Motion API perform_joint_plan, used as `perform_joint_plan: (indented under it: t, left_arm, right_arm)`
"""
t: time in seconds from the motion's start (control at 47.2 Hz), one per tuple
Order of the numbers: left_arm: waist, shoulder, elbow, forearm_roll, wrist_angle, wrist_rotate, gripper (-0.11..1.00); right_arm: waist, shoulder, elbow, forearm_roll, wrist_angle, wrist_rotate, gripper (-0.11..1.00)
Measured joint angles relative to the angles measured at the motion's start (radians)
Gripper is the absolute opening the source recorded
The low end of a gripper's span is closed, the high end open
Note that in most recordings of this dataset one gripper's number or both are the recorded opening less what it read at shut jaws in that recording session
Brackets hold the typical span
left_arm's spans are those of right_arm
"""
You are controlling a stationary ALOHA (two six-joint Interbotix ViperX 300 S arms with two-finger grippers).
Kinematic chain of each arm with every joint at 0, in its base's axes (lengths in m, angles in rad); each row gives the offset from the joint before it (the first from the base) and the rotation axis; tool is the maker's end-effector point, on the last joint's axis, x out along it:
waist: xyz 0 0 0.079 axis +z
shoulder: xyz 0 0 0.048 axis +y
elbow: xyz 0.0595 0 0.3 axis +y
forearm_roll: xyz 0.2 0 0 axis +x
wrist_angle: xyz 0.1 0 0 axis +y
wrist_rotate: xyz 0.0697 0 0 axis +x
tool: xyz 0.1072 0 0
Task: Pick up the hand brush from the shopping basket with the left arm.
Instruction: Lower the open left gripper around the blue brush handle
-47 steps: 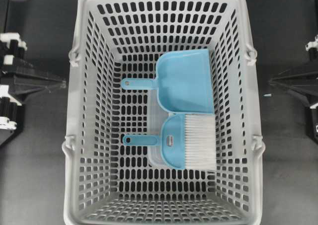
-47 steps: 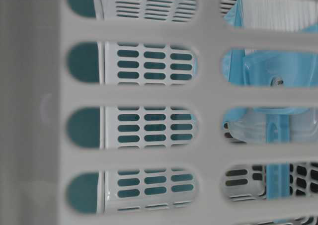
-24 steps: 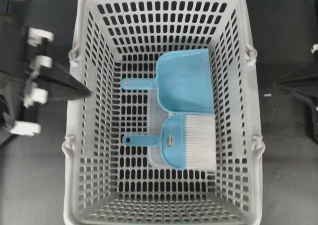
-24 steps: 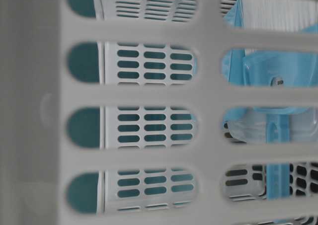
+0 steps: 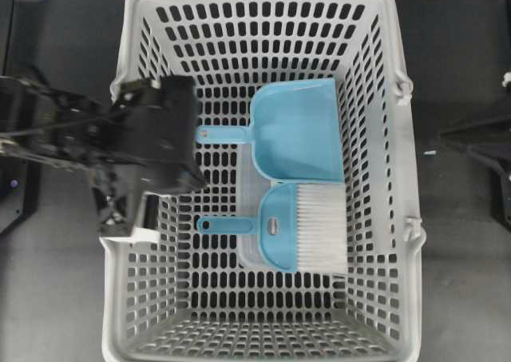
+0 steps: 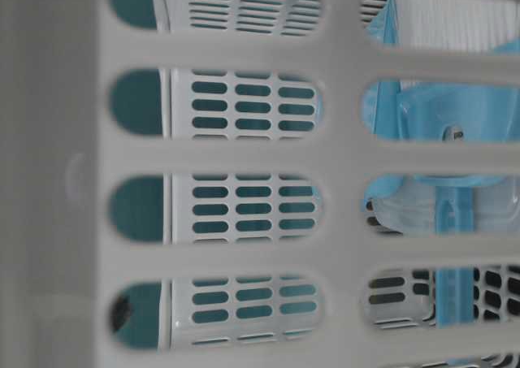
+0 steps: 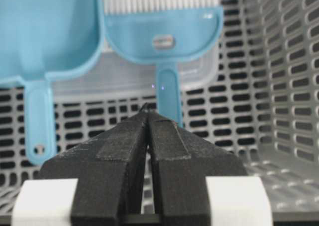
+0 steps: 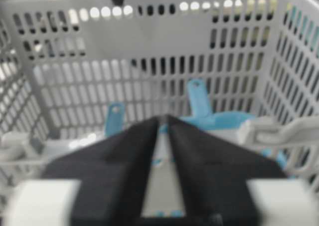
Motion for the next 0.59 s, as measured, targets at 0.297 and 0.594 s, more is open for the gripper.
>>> perform_joint_plan:
  t: [0.297, 0.594]
  left_arm:
    - [-0.014, 0.143, -0.061, 0.000, 0.054, -0.034, 0.79]
    - [-0.037, 0.281, -0.081, 0.000, 0.091, -0.095, 0.90]
  right_arm:
    - [0.000, -0.032, 0.000, 0.000, 0.051, 0.000, 0.79]
    - [0.000, -0.091, 0.000, 0.002, 0.146, 0.005, 0.78]
